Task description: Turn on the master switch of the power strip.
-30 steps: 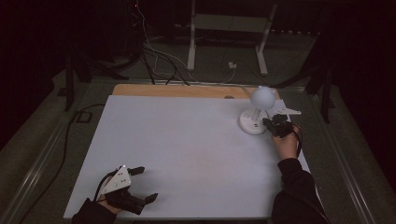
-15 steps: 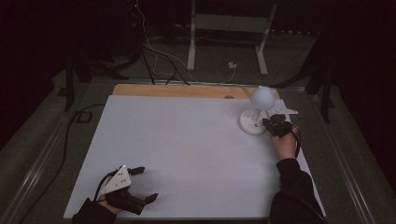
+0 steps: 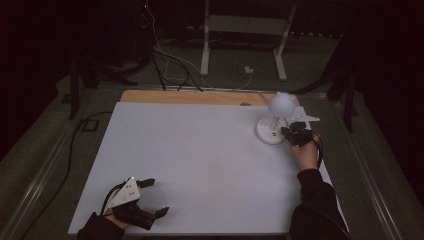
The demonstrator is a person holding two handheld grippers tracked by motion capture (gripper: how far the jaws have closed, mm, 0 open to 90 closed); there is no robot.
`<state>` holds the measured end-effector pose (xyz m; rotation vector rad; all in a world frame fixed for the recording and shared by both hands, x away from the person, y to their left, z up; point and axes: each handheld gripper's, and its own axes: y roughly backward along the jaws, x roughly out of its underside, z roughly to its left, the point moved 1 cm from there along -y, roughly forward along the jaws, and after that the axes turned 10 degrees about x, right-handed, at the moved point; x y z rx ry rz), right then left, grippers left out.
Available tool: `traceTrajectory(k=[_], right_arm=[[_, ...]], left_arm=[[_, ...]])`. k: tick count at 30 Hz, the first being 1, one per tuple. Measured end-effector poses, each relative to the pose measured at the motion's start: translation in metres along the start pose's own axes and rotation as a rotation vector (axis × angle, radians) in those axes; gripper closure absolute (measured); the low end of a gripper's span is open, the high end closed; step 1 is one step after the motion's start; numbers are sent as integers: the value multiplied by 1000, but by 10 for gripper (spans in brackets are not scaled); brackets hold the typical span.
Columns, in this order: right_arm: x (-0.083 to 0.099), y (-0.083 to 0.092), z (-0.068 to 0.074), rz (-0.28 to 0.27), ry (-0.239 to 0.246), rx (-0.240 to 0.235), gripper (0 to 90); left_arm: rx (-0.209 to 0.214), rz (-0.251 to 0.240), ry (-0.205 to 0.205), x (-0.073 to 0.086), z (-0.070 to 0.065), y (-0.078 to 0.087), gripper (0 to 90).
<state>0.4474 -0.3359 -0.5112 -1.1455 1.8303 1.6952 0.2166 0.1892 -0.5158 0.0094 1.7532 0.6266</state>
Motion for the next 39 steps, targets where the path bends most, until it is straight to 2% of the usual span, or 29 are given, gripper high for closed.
traceTrajectory(k=[2, 15, 22, 31, 36, 37, 39], right_arm=[[0, 0, -1, -3, -8, -6, 900], [-5, 1, 0, 17, 28, 3, 900], [-3, 4, -1, -8, -17, -13, 900], [-8, 16, -4, -40, -32, -27, 900], [-9, 23, -4, -59, -53, -71, 900], [-9, 24, -3, -59, -50, -68, 898], [-8, 26, -2, -72, -52, -85, 873]], left_arm=[[-2, 0, 2, 0, 0, 0, 1], [-9, 3, 3, 0, 1, 0, 1], [-11, -1, 3, 0, 1, 1, 1], [-9, -3, 3, 0, 1, 1, 1], [-9, -3, 2, 0, 1, 1, 1], [-10, -3, 1, 0, 1, 1, 1], [-8, -4, 0, -1, 1, 1, 1]])
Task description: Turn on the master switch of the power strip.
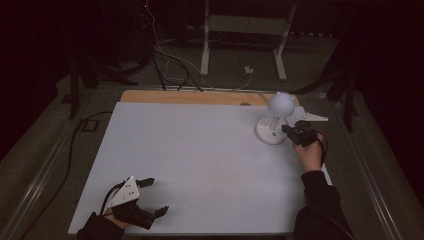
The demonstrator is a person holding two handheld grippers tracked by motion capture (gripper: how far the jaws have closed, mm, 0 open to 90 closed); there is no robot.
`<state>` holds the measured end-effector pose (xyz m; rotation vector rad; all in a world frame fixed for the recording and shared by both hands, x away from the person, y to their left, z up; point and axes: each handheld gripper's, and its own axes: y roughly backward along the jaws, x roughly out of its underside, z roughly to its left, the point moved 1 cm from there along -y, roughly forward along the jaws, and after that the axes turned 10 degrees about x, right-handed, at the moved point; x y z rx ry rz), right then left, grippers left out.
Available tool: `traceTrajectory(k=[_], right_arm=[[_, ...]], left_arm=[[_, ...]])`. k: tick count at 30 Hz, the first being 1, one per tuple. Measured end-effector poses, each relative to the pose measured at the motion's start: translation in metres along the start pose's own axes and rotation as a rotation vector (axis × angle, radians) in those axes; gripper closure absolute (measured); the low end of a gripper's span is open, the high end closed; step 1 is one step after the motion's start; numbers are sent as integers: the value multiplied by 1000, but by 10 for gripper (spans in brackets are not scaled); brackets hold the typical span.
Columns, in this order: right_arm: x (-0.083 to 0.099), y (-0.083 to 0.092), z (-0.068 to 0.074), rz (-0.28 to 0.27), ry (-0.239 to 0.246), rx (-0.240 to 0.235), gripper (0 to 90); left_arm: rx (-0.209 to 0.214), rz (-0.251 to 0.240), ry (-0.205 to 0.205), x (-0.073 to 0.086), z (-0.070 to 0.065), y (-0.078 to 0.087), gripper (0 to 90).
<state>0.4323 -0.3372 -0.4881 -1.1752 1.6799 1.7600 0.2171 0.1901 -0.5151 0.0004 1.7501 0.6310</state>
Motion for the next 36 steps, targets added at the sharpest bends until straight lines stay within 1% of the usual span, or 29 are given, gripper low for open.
traceTrajectory(k=[1, 2, 3, 4, 5, 6, 8, 10, 11, 12, 14, 16, 17, 19, 21, 22, 24, 25, 27, 29, 30, 32, 34, 36], right_arm=[[0, 1, 1, -3, 6, -4, 818], [0, 3, 3, -6, 9, 0, 793], [1, 5, 4, -9, 7, -17, 768], [1, 6, 5, -13, 8, -23, 746], [1, 8, 7, -19, 16, -24, 710], [1, 10, 8, -24, 14, -38, 668], [0, 12, 11, -25, 16, -49, 594], [-1, 15, 13, -32, 6, -60, 502], [-3, 17, 15, -31, -1, -71, 462], [-4, 18, 16, -25, -9, -85, 402], [-6, 20, 20, -15, -16, -90, 323], [-7, 22, 24, -14, -38, -101, 223], [-7, 24, 25, -17, -35, -110, 148], [-8, 28, 29, -31, -27, -126, 96], [-8, 31, 34, -30, -10, -141, 14], [-8, 33, 36, -28, 3, -155, 0], [-8, 35, 40, -19, 21, -173, 0], [-8, 36, 42, -16, 25, -194, 0], [-8, 39, 46, -19, 31, -209, 0], [-8, 43, 50, -23, 31, -238, 0], [-8, 45, 52, -28, 31, -238, 0], [-7, 49, 57, -35, 35, -257, 0], [-7, 52, 62, -32, 43, -262, 0], [-5, 56, 67, -41, 47, -275, 0]], left_arm=[[0, 0, -1, 0, 0, 0, 1], [0, 1, -2, 0, 0, 0, 1], [-1, 1, -3, 0, 0, 0, 1], [-1, 1, -3, 0, 0, 0, 1], [0, 0, -3, 0, 0, 0, 1], [0, 0, -4, 0, 0, 0, 1], [0, 1, -4, 0, 0, 0, 1], [1, 2, -4, 0, -1, 0, 1], [1, 1, -4, 0, -1, 0, 1], [2, -1, -4, -1, -1, 0, 1], [2, -3, -3, -1, -1, 1, 1], [2, -5, -3, 0, 0, 1, 1], [3, -4, -3, -1, -1, 1, 1], [2, -3, -3, -1, -1, 0, 1], [3, -4, -3, -1, -1, 0, 1], [2, -4, -3, -1, -1, 0, 1], [3, -5, -3, -1, -1, 1, 1], [3, -7, -3, -1, -1, 1, 1], [3, -6, -4, -1, -1, 1, 1], [3, -7, -4, -1, -1, 1, 1], [2, -6, -6, -1, -1, 1, 1], [3, -6, -7, -1, -2, 1, 1], [3, -6, -8, -1, -2, 1, 1], [3, -6, -8, -1, -2, 1, 1]])
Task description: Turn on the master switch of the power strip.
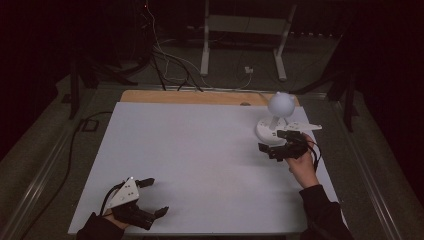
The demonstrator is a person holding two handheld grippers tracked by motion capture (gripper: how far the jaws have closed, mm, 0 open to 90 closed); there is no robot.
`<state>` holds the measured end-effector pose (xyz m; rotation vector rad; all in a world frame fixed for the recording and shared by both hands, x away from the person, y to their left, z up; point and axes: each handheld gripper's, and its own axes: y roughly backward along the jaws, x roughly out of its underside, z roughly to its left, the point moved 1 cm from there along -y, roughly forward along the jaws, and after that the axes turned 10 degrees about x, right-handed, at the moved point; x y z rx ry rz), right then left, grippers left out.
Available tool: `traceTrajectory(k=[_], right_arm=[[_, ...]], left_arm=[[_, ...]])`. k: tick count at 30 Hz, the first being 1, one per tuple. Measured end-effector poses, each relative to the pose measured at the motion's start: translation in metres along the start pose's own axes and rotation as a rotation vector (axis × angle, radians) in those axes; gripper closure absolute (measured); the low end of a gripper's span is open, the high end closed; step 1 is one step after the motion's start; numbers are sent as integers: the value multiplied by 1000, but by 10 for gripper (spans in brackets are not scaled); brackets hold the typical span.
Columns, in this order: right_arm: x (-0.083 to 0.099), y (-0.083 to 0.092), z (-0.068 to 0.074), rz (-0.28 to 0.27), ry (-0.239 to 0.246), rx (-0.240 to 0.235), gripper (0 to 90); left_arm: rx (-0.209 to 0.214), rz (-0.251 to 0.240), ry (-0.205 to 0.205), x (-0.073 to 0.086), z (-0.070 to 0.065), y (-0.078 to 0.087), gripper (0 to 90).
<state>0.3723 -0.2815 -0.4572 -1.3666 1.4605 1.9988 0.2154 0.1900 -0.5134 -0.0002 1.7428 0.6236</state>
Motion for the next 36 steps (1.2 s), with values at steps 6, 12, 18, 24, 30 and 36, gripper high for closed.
traceTrajectory(k=[6, 12, 18, 24, 30, 36], right_arm=[[6, 8, 16, -1, 31, -29, 0], [17, 12, 32, 35, 76, -24, 0], [31, 19, 41, 33, 105, -29, 0], [48, 25, 48, 57, 139, -56, 0], [64, 30, 53, 77, 163, -68, 0], [82, 34, 52, 83, 163, -80, 0]], left_arm=[[1, -2, 1, 0, 0, 0, 1], [0, -3, 0, 0, -1, 0, 1], [2, -1, -1, 0, -1, 0, 1], [3, 1, -2, 0, 0, 0, 1], [3, 5, -4, 0, -1, -1, 1], [5, 6, -5, 0, -1, -1, 1]])
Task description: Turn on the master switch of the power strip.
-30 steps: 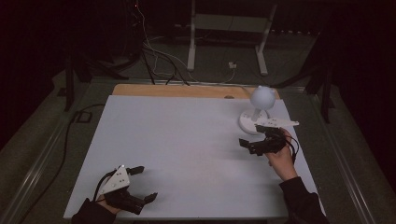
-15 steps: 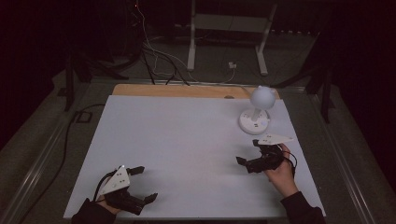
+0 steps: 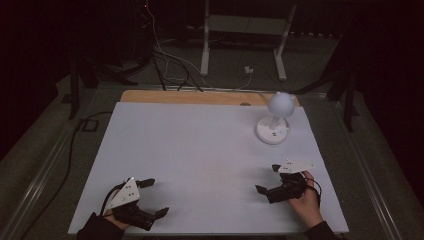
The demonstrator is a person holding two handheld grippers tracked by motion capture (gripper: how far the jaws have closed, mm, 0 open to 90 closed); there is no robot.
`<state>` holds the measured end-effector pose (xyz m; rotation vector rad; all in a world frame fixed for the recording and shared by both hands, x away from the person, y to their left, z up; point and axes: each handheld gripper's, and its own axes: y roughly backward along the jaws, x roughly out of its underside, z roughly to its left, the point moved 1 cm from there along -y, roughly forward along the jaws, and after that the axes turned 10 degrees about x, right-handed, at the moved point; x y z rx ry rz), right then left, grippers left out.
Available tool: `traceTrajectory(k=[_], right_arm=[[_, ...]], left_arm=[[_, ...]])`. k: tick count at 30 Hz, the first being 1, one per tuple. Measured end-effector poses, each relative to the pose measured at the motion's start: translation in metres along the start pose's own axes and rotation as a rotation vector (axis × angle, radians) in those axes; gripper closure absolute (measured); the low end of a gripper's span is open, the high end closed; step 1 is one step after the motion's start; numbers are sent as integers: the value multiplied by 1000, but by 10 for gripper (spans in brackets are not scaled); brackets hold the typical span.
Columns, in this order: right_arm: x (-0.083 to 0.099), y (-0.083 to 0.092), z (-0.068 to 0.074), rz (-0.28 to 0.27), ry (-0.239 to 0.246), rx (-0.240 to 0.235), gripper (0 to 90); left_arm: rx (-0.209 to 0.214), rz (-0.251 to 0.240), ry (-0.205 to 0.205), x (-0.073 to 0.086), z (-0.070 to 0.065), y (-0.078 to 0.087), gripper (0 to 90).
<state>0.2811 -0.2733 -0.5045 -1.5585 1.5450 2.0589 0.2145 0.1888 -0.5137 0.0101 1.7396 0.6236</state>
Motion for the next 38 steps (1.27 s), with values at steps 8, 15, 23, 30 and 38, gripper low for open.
traceTrajectory(k=[8, 15, 23, 30, 38], right_arm=[[19, 5, 3, 7, -3, -7, 0], [35, 8, 6, 20, 31, -24, 0], [40, 11, 5, 12, 66, -13, 0], [39, 8, 4, 2, 70, -20, 0], [39, 6, 4, 23, 72, -11, 0]], left_arm=[[1, -2, -5, 0, -1, 0, 1], [3, -2, -4, -1, -1, 0, 1], [7, 0, 0, 0, 0, -1, 1], [7, -3, 4, -1, 0, -1, 1], [9, -6, 6, -1, 0, -1, 1]])
